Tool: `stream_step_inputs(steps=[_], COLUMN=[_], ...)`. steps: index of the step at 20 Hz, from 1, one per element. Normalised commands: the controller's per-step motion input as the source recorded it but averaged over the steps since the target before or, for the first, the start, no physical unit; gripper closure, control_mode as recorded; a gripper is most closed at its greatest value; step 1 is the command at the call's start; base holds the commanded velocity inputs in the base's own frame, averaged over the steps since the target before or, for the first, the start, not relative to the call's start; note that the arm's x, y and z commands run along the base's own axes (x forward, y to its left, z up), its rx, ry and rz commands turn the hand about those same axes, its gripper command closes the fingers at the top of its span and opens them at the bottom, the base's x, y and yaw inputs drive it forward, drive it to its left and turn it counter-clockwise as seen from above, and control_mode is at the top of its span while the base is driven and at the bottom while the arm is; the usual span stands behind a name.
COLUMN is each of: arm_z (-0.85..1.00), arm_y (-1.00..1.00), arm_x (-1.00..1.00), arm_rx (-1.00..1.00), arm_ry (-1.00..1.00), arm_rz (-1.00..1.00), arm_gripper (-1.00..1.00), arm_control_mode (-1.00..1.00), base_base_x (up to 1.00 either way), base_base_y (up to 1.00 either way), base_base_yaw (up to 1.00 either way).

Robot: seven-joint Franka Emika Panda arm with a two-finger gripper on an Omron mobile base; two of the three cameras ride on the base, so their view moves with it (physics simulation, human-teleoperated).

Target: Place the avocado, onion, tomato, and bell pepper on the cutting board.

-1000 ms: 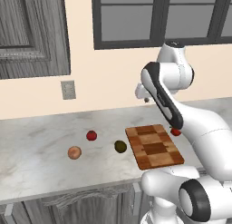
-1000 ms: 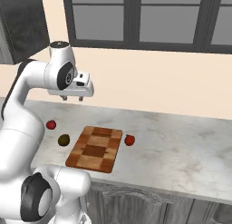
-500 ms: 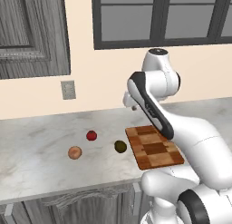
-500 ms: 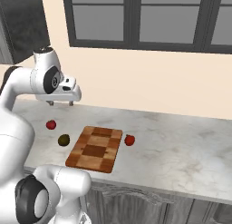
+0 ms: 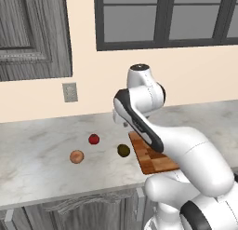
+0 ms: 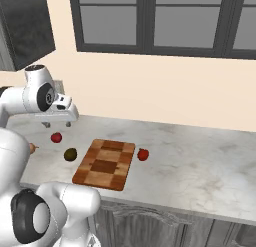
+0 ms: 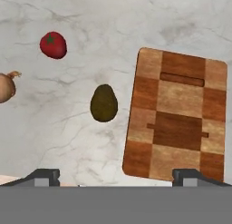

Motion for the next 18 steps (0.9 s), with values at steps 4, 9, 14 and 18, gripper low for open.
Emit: stream_step_inputs(steps=[4, 9, 14, 18], arm_z=[-0.33, -0.32, -0.23, -0.25], arm_y=[0.20, 0.12, 0.06, 0.01], arm_x=[0.02, 0.10, 0.30, 0.28], arm_rx=[-0.02, 0.00, 0.00, 0.00], arm_ry=[0.06, 0.05, 0.02, 0.01], arm_rz=[0.00, 0.00, 0.00, 0.00], arm_gripper=[-1.00, -1.00, -1.00, -1.00], arm_control_mode=[-1.00, -1.00, -1.00, -1.00], base_base_x=[0.00, 0.00, 0.00, 0.00], base_base_y=[0.00, 0.00, 0.00, 0.00], base_base_yaw=[0.00, 0.00, 0.00, 0.00])
